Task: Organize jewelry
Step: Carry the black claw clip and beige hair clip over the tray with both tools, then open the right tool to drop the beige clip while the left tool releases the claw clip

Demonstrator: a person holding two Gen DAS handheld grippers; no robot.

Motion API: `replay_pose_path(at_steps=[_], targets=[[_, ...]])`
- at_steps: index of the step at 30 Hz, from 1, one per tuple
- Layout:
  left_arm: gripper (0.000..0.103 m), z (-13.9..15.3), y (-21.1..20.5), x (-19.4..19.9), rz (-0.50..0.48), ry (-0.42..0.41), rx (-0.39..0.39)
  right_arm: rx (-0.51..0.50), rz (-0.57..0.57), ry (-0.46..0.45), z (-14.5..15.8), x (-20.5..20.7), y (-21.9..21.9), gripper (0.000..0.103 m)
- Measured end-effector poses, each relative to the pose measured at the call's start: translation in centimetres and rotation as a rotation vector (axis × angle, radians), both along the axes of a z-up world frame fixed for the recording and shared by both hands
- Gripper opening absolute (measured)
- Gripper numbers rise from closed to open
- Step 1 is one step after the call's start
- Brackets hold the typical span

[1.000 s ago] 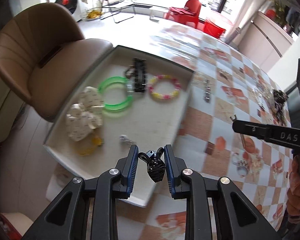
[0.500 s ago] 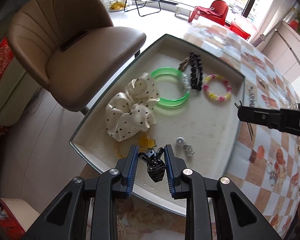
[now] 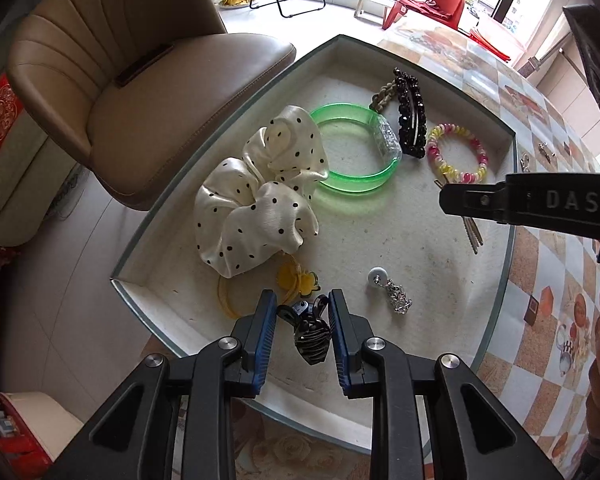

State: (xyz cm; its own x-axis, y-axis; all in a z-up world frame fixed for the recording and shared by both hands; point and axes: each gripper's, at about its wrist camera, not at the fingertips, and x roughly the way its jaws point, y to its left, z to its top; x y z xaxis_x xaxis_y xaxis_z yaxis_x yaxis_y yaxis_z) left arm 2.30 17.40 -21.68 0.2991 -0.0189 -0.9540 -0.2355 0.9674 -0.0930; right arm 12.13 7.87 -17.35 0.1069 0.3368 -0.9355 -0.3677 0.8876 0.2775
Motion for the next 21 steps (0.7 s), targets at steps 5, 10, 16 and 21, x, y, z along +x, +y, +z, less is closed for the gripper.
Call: replay_pose_path(at_steps=[5,10,16,21], targets=[[0.03,-0.2,0.1,0.1,-0.006,0.007,0.003,-0.03,0.007,-0.006,-0.8,0.0,0.4,0.021],[0.03,-0.6,-0.2,0.3,-0.023,0.012,0.017,-0.045,0.013,-0.013,-1.5,-0.1,0.6,0.021],[0.03,-0.6,-0.3,0.3,-0.02,0.017,0.028,-0.057,0.03,-0.03,-1.5,-0.5,1.4,0.021],[0.03,-0.7,-0.4,0.4,-0.028,0.026,0.039,-0.054,0.025,-0.026,-1.5,-0.7,1.6,0.021]])
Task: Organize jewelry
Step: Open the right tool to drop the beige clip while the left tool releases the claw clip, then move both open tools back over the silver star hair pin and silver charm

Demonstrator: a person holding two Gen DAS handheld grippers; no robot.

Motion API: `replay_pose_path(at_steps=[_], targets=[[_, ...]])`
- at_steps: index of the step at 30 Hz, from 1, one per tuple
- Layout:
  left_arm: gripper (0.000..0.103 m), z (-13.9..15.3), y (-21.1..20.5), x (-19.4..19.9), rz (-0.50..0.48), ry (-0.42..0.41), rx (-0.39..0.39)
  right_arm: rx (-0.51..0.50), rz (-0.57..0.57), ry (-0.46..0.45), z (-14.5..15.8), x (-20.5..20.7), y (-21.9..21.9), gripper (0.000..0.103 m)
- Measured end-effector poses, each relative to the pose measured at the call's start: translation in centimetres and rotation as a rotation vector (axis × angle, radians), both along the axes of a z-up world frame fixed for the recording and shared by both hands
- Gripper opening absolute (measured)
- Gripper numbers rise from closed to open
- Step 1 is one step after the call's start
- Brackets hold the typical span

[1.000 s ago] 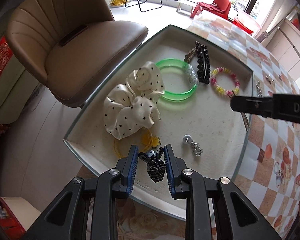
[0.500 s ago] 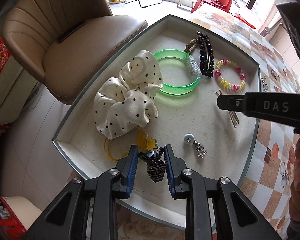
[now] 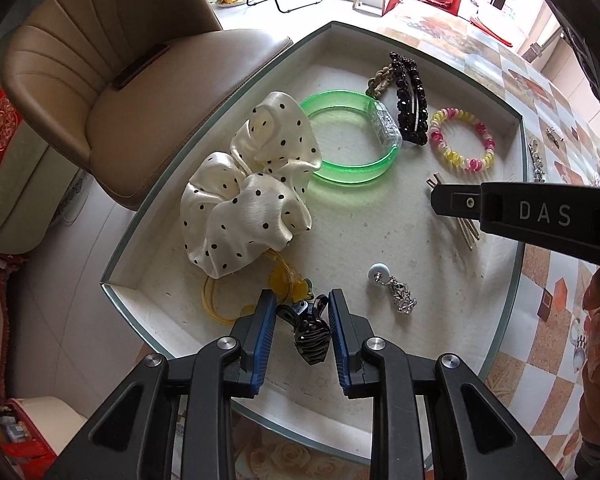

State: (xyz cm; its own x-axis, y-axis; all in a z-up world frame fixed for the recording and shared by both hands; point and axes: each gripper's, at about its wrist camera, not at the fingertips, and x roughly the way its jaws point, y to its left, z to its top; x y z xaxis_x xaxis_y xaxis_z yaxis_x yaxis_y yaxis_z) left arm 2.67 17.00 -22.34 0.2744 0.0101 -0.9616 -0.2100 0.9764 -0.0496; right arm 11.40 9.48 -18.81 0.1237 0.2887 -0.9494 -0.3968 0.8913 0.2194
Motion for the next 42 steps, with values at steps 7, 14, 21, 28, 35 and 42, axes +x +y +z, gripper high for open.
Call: replay_pose_path(at_steps=[7,14,21,28,35,42], targets=[[0.03,0.2,-0.1,0.1,0.013,0.007,0.023,0.029,-0.013,0.023,0.3,0.7,-0.9,0.038],[0.031,0.7,0.0,0.1,0.018,0.008,0.032,0.092,-0.048,0.019,2.0,0.8,-1.8,0.048],[0.1,2.9,-0.2,-0.2,0.022,-0.051,0.059,0.145,-0.115,-0.021,5.6,0.3,-4.2,0.059],[0.1,5.2,-1.5,0.0,-0.062,-0.071,0.04,0.159,-0.237,-0.027,7.8,-0.9,-8.5,0.074],[0.1,7.4,-5.1,0.7,-0.191,-0.112,0.031,0.147,-0.387,-0.017,7.3,-3.3,-15.3,0.081],[0.1,8.1,-9.9,1.7,-0.255,-0.111,0.024,0.113,-0.452,0.007,5.7,-3.5,-20.4,0.081]])
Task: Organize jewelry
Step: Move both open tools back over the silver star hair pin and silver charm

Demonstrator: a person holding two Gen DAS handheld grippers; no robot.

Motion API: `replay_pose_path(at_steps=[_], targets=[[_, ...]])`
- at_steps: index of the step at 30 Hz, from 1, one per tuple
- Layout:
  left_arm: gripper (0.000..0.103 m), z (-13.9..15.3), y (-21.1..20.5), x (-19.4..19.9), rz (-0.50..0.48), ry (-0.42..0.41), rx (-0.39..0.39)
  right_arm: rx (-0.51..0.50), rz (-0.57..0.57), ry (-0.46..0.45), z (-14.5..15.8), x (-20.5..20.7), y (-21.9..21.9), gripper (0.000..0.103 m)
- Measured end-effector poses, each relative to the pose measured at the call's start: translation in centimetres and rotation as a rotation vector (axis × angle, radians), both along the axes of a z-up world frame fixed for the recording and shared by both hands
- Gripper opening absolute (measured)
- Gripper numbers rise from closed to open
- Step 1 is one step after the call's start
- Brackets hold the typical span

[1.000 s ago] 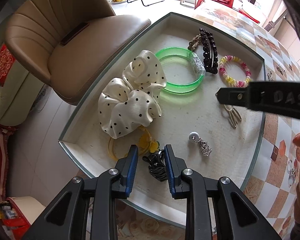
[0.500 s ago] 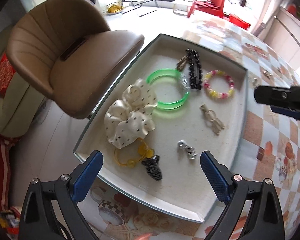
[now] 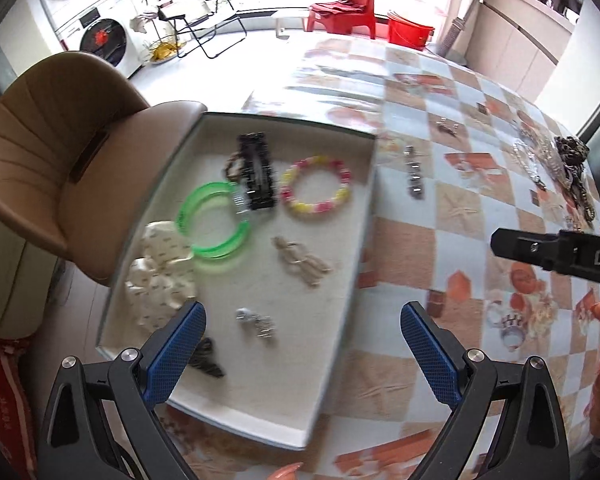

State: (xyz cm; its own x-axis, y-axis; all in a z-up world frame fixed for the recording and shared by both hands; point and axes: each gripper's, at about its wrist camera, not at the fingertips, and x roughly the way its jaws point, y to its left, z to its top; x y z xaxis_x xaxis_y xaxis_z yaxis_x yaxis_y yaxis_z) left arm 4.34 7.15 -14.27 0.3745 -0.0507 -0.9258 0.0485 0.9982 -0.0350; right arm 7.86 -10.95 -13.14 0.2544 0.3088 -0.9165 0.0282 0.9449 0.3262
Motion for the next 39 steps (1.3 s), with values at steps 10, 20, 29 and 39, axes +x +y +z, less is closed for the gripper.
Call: replay_pose_path(at_steps=[10,20,29,39], targets=[[0.1,-0.6,-5.7,2.0,-0.008,0.034,-0.02,-0.044,0.016,-0.009,-0.1,2.6,-5.5,0.081],[0.1,-2.0,-9.3,5.2,0.052,0.031,-0.012,-0.101,0.147,-0.059,-0.1,8.1,-6.6,0.081],[0.1,-4.3,-11.6,8.9,0.085,0.015,0.017,-0.125,0.24,-0.086,-1.7,13.0,-5.6,0.08],[0.1,-6.3,-13.5,12.1,0.121,-0.005,0.065,-0.139,0.343,-0.091,-4.0,17.2,-4.0,0.062]])
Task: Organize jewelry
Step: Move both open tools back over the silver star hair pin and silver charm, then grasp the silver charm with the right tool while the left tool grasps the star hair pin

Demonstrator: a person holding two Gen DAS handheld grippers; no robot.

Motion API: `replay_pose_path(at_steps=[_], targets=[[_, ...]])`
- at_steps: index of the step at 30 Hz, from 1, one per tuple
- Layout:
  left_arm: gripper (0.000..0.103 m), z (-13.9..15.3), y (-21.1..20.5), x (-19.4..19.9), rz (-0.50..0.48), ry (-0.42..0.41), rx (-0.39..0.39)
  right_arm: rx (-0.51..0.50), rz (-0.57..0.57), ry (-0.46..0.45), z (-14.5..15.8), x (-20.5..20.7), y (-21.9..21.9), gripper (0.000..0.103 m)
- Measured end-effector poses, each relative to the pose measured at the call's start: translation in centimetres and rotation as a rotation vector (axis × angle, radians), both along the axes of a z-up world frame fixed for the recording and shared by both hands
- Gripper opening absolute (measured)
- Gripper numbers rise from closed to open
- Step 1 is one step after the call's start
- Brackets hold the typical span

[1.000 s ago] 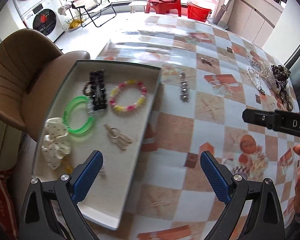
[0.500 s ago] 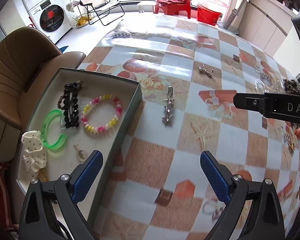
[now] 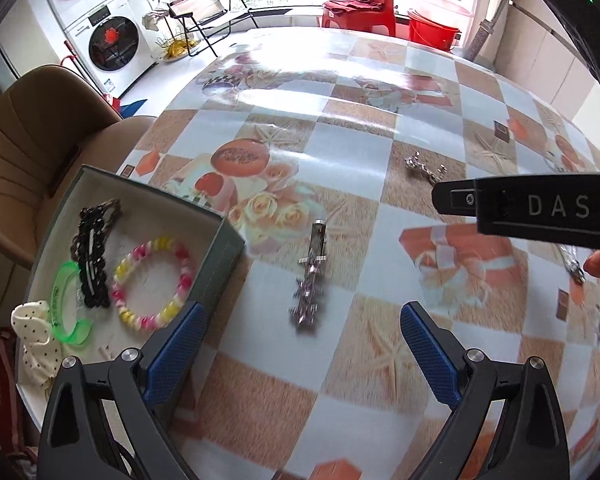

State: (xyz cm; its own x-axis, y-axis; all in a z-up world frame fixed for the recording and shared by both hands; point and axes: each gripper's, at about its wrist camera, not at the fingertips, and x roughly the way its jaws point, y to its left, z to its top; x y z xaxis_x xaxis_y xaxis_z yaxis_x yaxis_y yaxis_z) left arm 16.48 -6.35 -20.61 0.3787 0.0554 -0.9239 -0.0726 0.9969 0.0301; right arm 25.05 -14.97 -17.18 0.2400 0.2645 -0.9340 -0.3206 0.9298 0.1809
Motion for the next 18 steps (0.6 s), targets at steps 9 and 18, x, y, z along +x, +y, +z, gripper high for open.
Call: replay_pose_path(at_steps=[9,18], targets=[[0.1,-1.5,-0.5,1.7,0.021,0.007,0.022,-0.013,0.071,-0.025,-0.7,2.2,1.3,0.055],[0.098,-1.9,-0.6,2.3,0.036,-0.017,-0.016,-0.157,0.224,-0.117,-1.0,1.9,4.5,0.026]])
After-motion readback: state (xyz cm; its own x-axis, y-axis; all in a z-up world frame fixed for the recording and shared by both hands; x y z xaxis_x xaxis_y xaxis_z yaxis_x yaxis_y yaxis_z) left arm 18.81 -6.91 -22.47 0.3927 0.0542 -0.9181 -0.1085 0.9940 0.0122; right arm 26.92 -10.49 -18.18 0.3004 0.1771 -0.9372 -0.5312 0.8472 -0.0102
